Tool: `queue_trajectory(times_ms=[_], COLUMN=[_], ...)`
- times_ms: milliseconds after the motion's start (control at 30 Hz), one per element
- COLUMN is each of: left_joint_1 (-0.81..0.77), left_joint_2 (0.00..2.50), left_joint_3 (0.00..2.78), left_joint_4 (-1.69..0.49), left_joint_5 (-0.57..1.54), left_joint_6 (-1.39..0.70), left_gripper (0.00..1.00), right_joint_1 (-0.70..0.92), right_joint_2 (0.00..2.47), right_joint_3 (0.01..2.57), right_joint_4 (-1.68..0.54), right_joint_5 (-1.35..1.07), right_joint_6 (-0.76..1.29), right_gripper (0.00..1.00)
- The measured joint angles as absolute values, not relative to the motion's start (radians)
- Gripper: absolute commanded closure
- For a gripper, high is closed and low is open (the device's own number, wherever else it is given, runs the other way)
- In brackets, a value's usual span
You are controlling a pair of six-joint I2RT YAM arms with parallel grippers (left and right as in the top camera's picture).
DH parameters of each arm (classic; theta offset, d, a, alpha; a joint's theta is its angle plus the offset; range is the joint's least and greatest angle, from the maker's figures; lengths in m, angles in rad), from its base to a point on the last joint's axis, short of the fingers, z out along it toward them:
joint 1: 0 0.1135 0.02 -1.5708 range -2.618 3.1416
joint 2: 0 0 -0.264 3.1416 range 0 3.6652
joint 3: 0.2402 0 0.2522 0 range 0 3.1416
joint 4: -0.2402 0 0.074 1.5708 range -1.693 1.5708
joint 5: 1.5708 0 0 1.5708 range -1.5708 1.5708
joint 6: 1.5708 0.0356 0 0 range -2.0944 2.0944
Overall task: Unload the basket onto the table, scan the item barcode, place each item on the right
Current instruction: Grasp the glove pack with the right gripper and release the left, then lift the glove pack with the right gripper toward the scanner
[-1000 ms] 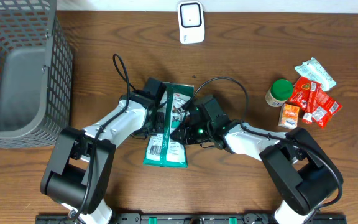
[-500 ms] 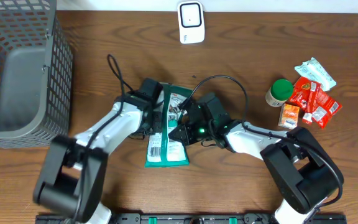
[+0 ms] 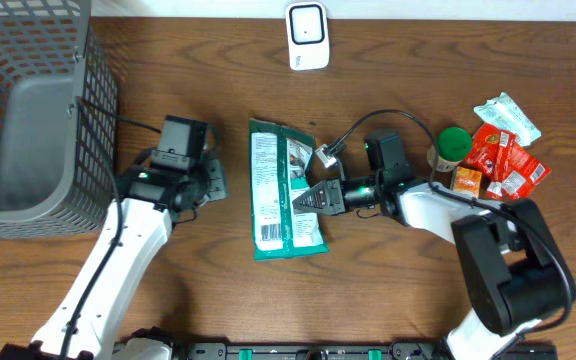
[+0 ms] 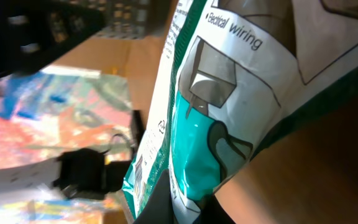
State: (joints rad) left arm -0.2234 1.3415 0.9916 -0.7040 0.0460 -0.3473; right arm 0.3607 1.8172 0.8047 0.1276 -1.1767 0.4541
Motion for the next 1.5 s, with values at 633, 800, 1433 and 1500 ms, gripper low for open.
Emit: queue_trajectory(times_ms=[633, 800, 1433, 1500], left_joint_1=[-0.093, -0.093, -0.093, -0.093], left_joint_2=[1.338, 1.338, 1.338, 1.338], left_joint_3=[0.992, 0.992, 0.992, 0.992], left_joint_4=[-0.752, -0.752, -0.773, -0.775], left_joint_5=[0.023, 0.019, -0.116, -0.119], left_joint_6=[-0.34, -0.34, -0.34, -0.34], left_gripper=[0.67, 0.53, 0.17, 0.17], right_joint_1=[0.331, 0.331, 0.331, 0.331], right_joint_2=[1.33, 1.308, 1.308, 1.308], right_joint_3=[0.802, 0.802, 0.802, 0.802], right_joint_4=[-0.34, -0.36, -0.382, -0.382], right_joint_5=[-0.976, -0.959, -0.888, -0.884], right_joint_6=[0.305, 0.292, 0.248, 0.244], right_gripper=[0.99, 0.99, 0.99, 0.99])
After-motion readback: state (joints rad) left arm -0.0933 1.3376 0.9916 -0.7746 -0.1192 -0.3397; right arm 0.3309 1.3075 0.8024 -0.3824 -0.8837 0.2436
